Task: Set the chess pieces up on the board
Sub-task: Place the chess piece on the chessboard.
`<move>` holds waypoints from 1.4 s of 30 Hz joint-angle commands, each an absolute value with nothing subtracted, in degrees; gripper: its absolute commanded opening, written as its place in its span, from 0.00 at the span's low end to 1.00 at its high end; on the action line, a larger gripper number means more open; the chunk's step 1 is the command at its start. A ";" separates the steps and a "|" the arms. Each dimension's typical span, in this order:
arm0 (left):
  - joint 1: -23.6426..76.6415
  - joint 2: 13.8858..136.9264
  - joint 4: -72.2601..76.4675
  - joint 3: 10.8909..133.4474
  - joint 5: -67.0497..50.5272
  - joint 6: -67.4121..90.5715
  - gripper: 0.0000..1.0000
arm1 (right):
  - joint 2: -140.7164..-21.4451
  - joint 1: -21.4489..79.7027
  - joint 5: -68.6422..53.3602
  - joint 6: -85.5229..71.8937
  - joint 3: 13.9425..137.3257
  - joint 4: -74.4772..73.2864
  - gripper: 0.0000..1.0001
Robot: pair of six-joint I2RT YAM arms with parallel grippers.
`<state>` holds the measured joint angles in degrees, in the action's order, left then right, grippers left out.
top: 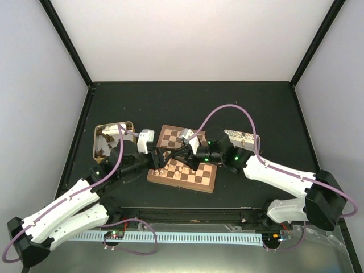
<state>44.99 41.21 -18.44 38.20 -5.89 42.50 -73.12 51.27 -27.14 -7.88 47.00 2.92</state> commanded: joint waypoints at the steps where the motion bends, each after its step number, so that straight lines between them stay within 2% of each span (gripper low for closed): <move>1: 44.65 41.48 -14.30 37.42 -8.26 46.52 0.59 | -74.45 52.67 -26.15 -6.89 48.47 5.60 0.08; 8: 44.13 41.96 -14.02 36.63 -8.72 47.86 0.30 | -75.57 53.26 -25.61 -7.63 48.48 6.87 0.07; 11: 44.07 42.71 -15.57 36.73 -8.56 47.91 0.30 | -75.83 53.28 -25.09 -8.14 48.52 7.67 0.06; 15: 43.86 43.68 -16.35 36.74 -8.74 47.93 0.38 | -76.11 53.35 -24.52 -8.28 48.76 8.15 0.06; 19: 43.73 44.52 -16.44 36.83 -9.66 47.81 0.37 | -76.14 53.35 -23.94 -8.18 48.78 8.26 0.06; 22: 43.63 44.90 -16.68 36.74 -9.67 47.61 0.32 | -76.12 53.32 -23.82 -8.13 48.69 8.41 0.06; 26: 43.51 45.58 -16.39 36.72 -10.31 47.33 0.17 | -76.37 53.35 -23.69 -8.21 48.78 8.63 0.06; 29: 43.42 45.87 -16.24 36.91 -10.81 46.92 0.11 | -76.38 53.34 -23.24 -8.41 48.54 8.67 0.07; 31: 43.46 45.92 -16.09 36.78 -11.06 46.17 0.08 | -76.29 53.33 -22.76 -8.73 48.51 8.35 0.11; 36: 43.26 45.34 -16.18 36.83 -8.53 43.33 0.06 | -76.42 53.31 -20.71 -9.18 50.01 2.74 0.34; 38: 43.24 45.03 -16.87 36.90 -5.92 41.52 0.06 | -75.49 53.26 -18.28 -10.11 49.10 1.39 0.45; 42: 43.29 45.03 -18.74 37.51 -2.50 36.02 0.06 | -70.62 52.92 -10.51 -13.70 43.36 2.33 0.59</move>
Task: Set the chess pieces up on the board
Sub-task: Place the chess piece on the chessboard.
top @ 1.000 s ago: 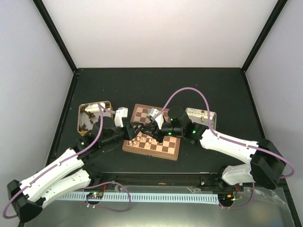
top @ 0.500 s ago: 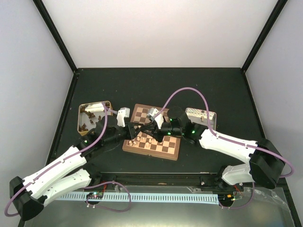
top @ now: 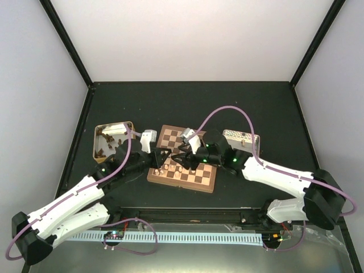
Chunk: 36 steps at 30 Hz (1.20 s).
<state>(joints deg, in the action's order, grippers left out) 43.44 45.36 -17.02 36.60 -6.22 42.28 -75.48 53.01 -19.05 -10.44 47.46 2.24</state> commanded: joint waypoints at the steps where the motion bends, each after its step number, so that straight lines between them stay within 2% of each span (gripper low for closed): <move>1: 43.30 45.31 -19.19 37.77 -2.17 34.99 0.06 | -69.26 52.81 -8.14 -14.94 42.06 2.69 0.62; 3: 43.41 46.23 -20.10 38.20 -1.23 33.46 0.06 | -66.58 52.46 -2.35 -17.89 39.88 2.13 0.66; 8: 46.41 48.49 -20.05 37.62 1.22 30.74 0.06 | -63.67 51.02 11.33 -26.62 38.57 -3.49 0.68; 18: 63.03 55.88 -15.19 38.89 14.82 24.62 0.06 | -61.15 48.49 25.13 -40.26 37.37 -10.93 0.68; 25: 69.07 63.34 -9.13 36.19 21.15 25.19 0.06 | -54.84 42.63 23.59 -46.78 31.75 -10.67 0.68; 36: 69.17 67.79 2.64 30.12 20.59 20.83 0.07 | -55.27 40.96 21.04 -46.76 31.33 -10.62 0.68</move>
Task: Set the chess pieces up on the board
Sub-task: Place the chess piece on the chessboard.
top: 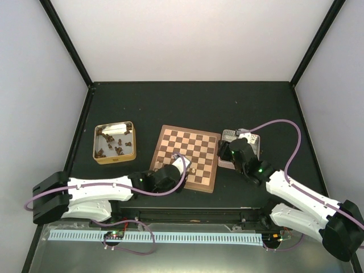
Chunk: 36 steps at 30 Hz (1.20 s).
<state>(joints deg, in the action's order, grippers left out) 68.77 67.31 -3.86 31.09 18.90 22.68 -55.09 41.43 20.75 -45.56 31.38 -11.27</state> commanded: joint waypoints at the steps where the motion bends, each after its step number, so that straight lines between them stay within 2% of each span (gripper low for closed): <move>1: 69.17 67.83 3.45 29.69 20.78 20.83 0.07 | -55.38 40.89 20.96 -46.71 31.29 -10.58 0.68; 18: 69.09 73.04 6.94 27.71 22.80 21.58 0.09 | -55.96 39.60 19.67 -46.30 31.38 -10.66 0.68; 25: 69.09 74.83 6.59 27.42 24.11 21.88 0.21 | -56.30 39.20 18.99 -46.13 31.46 -10.26 0.68; 36: 69.13 73.99 5.72 28.05 23.74 21.58 0.33 | -56.14 38.85 18.20 -46.14 31.29 -10.31 0.68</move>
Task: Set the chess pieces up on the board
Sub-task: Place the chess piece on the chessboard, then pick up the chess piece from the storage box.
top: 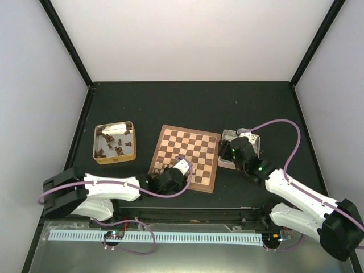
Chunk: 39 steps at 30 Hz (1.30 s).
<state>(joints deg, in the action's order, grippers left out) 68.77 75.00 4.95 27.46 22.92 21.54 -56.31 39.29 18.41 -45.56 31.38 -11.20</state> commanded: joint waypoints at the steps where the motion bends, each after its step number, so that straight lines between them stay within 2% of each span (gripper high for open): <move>1: 69.13 73.77 5.38 28.24 23.65 21.59 0.34 | -56.01 38.79 18.08 -46.14 31.29 -10.30 0.68; 6: 69.08 69.21 3.69 28.95 23.13 21.60 0.41 | -55.50 38.75 17.85 -46.14 31.38 -10.49 0.68; 18: 68.09 59.22 -0.80 29.67 24.47 24.00 0.49 | -54.68 38.44 17.47 -45.54 31.53 -11.34 0.68; 23: 65.35 54.04 -6.77 30.86 26.20 27.45 0.55 | -56.55 36.59 15.52 -42.44 33.70 -17.02 0.66; 31: 60.11 41.49 -11.21 29.74 28.09 29.89 0.66 | -62.40 27.87 15.98 -37.29 33.94 -23.40 0.54; 35: 57.85 36.66 -13.14 29.62 26.75 30.49 0.68 | -67.22 23.73 16.03 -34.89 35.25 -22.99 0.44; 39: 56.58 34.44 -14.62 29.61 25.81 31.04 0.69 | -73.57 20.77 16.57 -33.32 37.52 -20.23 0.40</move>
